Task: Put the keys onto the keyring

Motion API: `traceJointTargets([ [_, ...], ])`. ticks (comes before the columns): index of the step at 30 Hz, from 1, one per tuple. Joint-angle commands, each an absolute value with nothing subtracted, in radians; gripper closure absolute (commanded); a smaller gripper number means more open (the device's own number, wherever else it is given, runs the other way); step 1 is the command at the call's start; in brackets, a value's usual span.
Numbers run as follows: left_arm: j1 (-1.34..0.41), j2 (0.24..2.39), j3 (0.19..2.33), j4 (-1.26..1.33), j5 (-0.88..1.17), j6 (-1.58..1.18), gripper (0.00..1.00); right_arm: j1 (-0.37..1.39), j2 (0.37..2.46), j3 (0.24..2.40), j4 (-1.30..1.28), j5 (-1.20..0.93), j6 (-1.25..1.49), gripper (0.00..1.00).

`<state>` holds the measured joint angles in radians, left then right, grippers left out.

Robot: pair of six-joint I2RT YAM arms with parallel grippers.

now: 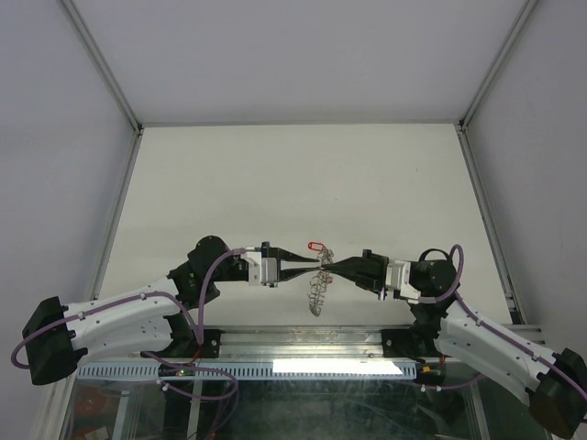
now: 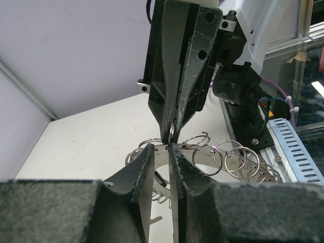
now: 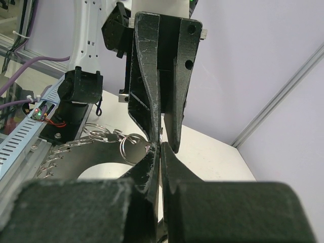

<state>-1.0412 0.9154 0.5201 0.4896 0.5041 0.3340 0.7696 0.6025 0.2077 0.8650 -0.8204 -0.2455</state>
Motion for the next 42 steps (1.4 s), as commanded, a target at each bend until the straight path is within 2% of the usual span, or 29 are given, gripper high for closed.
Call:
traceJointTargets([
  [1, -1.046, 0.923, 0.573, 0.515, 0.532, 0.356, 0.84, 0.776, 0.599, 0.263, 0.91, -0.817, -0.255, 1.0],
  [8, -1.046, 0.937, 0.59, 0.481, 0.54, 0.366, 0.86, 0.778, 0.604, 0.27, 0.876, -0.823, -0.265, 1.0],
  [10, -1.046, 0.941, 0.604, 0.455, 0.547, 0.377, 0.9, 0.779, 0.603, 0.273, 0.856, -0.824, -0.272, 1.0],
  [12, -1.046, 0.945, 0.616, 0.429, 0.548, 0.389, 1.0, 0.779, 0.603, 0.277, 0.838, -0.821, -0.277, 1.0],
  [17, -1.046, 0.949, 0.65, 0.352, 0.555, 0.415, 1.0, 0.778, 0.593, 0.283, 0.772, -0.814, -0.287, 1.0],
  [19, -1.046, 0.944, 0.664, 0.311, 0.546, 0.43, 1.0, 0.778, 0.575, 0.292, 0.71, -0.812, -0.301, 0.97],
  [22, -1.046, 0.94, 0.689, 0.235, 0.524, 0.46, 1.0, 0.778, 0.538, 0.318, 0.582, -0.803, -0.322, 0.88],
  [27, -1.046, 0.944, 0.749, 0.09, 0.479, 0.511, 1.0, 0.779, 0.502, 0.399, 0.29, -0.803, -0.322, 0.88],
  [28, -1.046, 0.945, 0.756, 0.07, 0.469, 0.519, 1.0, 0.778, 0.502, 0.415, 0.241, -0.718, -0.384, 0.75],
  [29, -1.046, 0.946, 0.763, 0.053, 0.457, 0.527, 1.0, 0.778, 0.504, 0.432, 0.201, -0.695, -0.386, 0.74],
  [34, -1.046, 0.979, 0.82, -0.093, 0.408, 0.585, 1.0, 0.778, 0.547, 0.502, 0.043, -0.668, -0.378, 0.74],
  [42, -1.048, 1.032, 0.893, -0.225, 0.343, 0.638, 1.0, 0.779, 0.635, 0.538, 0.004, -0.632, -0.298, 0.74],
])
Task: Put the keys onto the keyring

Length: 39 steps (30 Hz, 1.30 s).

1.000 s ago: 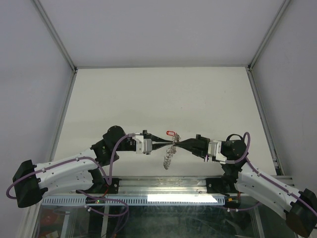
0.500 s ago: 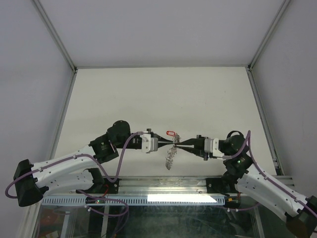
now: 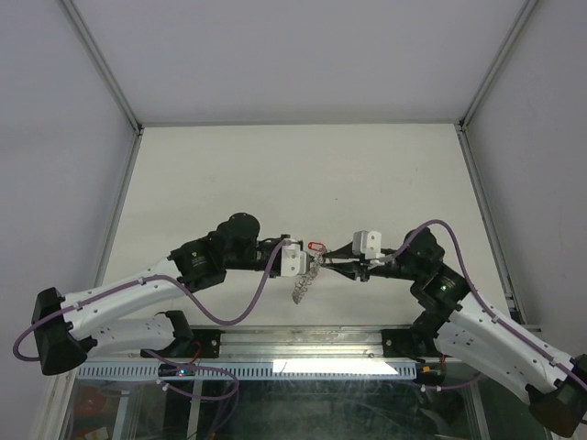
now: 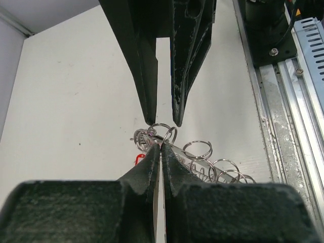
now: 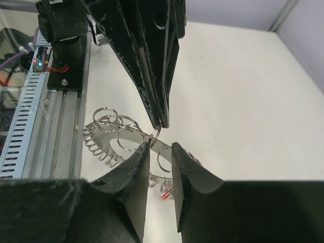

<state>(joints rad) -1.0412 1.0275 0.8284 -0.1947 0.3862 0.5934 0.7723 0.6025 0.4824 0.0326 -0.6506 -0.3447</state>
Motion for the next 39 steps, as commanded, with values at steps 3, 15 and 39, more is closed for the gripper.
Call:
traceJointTargets([
  [3, -1.047, 1.05, 0.896, -0.233, 0.34, 0.637, 1.0, 0.778, 0.663, 0.537, 0.02, -0.663, -0.256, 0.74],
  [15, -1.048, 1.083, 0.898, -0.236, 0.331, 0.625, 1.0, 0.782, 0.743, 0.499, 0.15, -0.692, -0.134, 0.74],
  [39, -1.048, 1.074, 0.893, -0.236, 0.328, 0.616, 1.0, 0.797, 0.772, 0.492, 0.065, -0.633, -0.19, 0.87],
])
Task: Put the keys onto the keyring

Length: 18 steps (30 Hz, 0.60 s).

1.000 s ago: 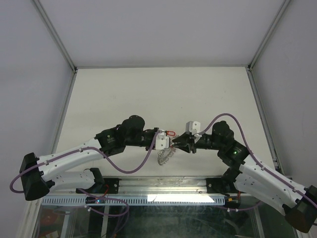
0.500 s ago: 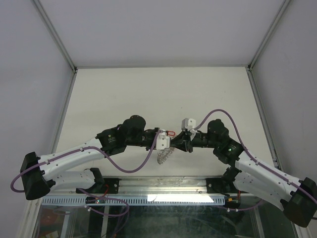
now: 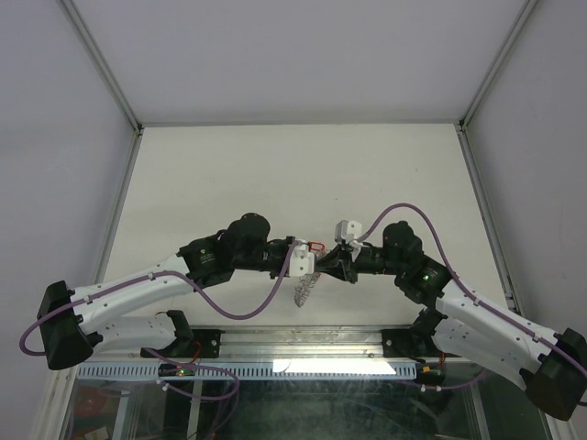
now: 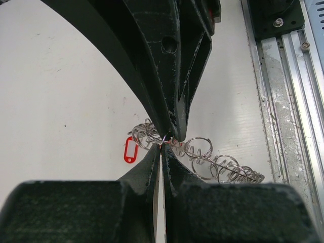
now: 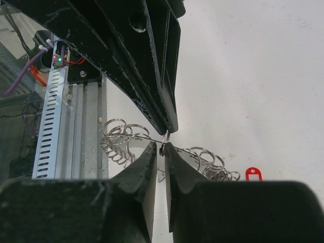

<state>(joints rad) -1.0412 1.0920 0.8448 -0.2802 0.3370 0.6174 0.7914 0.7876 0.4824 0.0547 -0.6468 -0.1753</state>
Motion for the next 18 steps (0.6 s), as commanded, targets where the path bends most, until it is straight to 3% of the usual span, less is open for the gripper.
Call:
traceJointTargets([
  [1, -1.048, 1.074, 0.894, -0.236, 0.328, 0.617, 1.0, 0.798, 0.774, 0.492, 0.066, -0.635, -0.192, 0.9],
  [5, -1.048, 1.072, 0.895, -0.237, 0.33, 0.614, 1.0, 0.797, 0.784, 0.496, 0.075, -0.638, -0.195, 1.0],
  [10, -1.048, 1.069, 0.898, -0.232, 0.346, 0.601, 1.0, 0.802, 0.791, 0.49, 0.109, -0.642, -0.193, 1.0],
  [14, -1.048, 1.029, 0.869, -0.168, 0.37, 0.539, 0.85, 0.805, 0.746, 0.468, 0.123, -0.609, -0.221, 1.0],
  [18, -1.047, 0.947, 0.803, -0.066, 0.355, 0.476, 0.77, 0.805, 0.673, 0.433, 0.133, -0.612, -0.29, 1.0],
])
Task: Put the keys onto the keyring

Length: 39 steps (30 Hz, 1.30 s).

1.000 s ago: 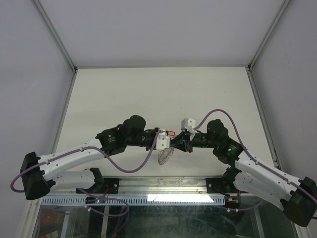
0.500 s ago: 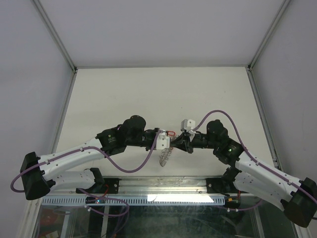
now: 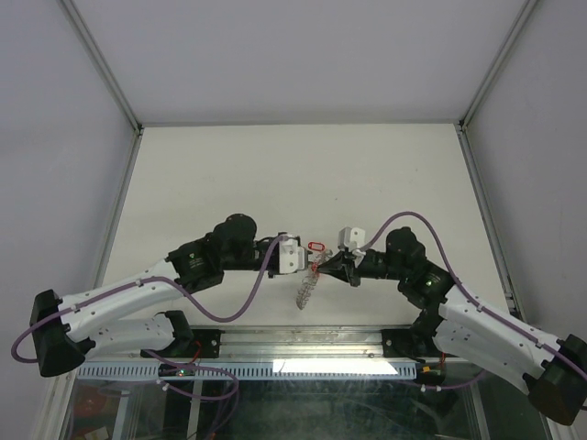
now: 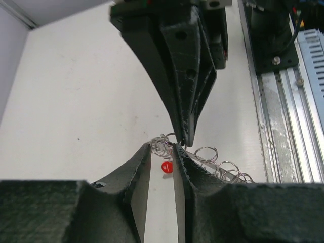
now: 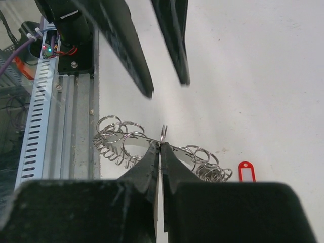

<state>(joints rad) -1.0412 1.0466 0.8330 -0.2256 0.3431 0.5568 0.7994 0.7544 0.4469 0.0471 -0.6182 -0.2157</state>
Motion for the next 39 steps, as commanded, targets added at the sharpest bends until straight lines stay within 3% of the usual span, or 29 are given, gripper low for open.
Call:
traceJointTargets([
  [1, -1.047, 0.934, 0.791, -0.051, 0.341, 0.461, 0.77, 0.805, 0.65, 0.418, 0.155, -0.618, -0.311, 1.0],
  [6, -1.045, 0.913, 0.763, -0.024, 0.355, 0.428, 0.75, 0.804, 0.565, 0.356, 0.208, -0.598, -0.371, 1.0],
  [12, -1.046, 0.937, 0.748, -0.005, 0.424, 0.44, 0.63, 0.805, 0.531, 0.352, 0.196, -0.623, -0.426, 1.0],
  [19, -1.046, 0.98, 0.749, -0.008, 0.475, 0.461, 0.59, 0.805, 0.525, 0.366, 0.176, -0.652, -0.46, 1.0],
  [30, -1.046, 1.033, 0.756, -0.016, 0.506, 0.49, 0.62, 0.805, 0.509, 0.367, 0.196, -0.665, -0.463, 1.0],
  [35, -1.046, 1.061, 0.772, -0.026, 0.486, 0.509, 0.73, 0.805, 0.509, 0.37, 0.202, -0.671, -0.457, 1.0],
  [39, -1.046, 1.068, 0.781, -0.034, 0.457, 0.526, 0.74, 0.805, 0.514, 0.371, 0.205, -0.68, -0.455, 1.0],
])
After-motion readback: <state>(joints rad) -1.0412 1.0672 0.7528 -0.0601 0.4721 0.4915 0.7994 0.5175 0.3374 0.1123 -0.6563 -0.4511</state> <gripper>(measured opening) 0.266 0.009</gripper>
